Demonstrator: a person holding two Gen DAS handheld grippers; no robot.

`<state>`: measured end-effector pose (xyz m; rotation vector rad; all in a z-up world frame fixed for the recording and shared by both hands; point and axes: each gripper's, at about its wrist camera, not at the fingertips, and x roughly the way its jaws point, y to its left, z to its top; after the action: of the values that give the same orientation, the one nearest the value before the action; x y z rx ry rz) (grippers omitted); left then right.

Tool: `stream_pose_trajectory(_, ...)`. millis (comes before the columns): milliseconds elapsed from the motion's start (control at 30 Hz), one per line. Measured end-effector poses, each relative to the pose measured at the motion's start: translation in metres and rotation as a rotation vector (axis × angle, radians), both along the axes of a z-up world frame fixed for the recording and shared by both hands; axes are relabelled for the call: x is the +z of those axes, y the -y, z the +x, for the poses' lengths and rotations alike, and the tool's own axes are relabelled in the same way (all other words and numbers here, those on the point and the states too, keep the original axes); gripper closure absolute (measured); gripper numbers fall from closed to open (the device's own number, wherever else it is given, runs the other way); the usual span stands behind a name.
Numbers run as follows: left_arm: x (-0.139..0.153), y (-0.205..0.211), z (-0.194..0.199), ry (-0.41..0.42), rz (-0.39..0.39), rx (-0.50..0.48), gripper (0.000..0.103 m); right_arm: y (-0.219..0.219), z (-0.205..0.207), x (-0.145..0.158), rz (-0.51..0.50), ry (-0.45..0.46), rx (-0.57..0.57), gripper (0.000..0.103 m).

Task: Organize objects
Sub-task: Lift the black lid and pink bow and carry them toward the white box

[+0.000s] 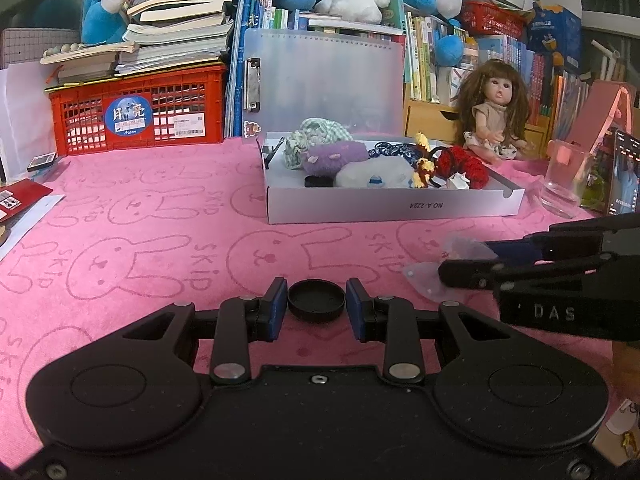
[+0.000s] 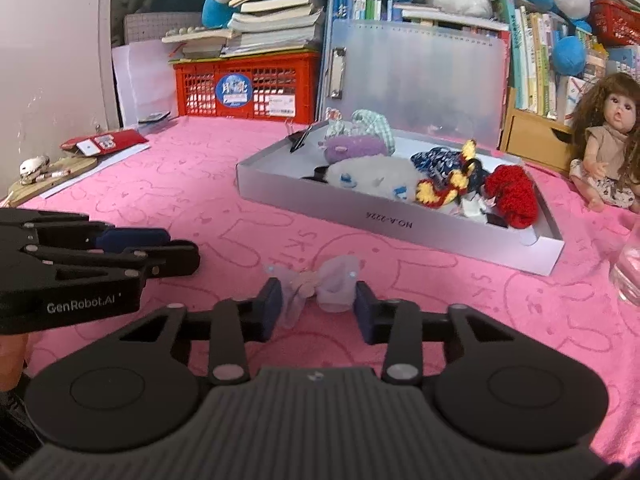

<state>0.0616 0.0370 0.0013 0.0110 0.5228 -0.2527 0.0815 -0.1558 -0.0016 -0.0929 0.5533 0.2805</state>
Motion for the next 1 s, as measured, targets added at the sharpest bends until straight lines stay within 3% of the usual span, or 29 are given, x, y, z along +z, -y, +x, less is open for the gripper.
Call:
stream_pose_trajectory(100, 0.002, 0.002, 0.000, 0.006, -0.003, -0.002, 0.073, 0.004, 0.001, 0.002, 0.007, -0.001, -0.013, 0.070)
stream_pose_trajectory(1000, 0.011, 0.025, 0.008, 0.009, -0.016, -0.047, 0.073, 0.029, 0.000, 0.012, 0.044, 0.035, -0.085, 0.073)
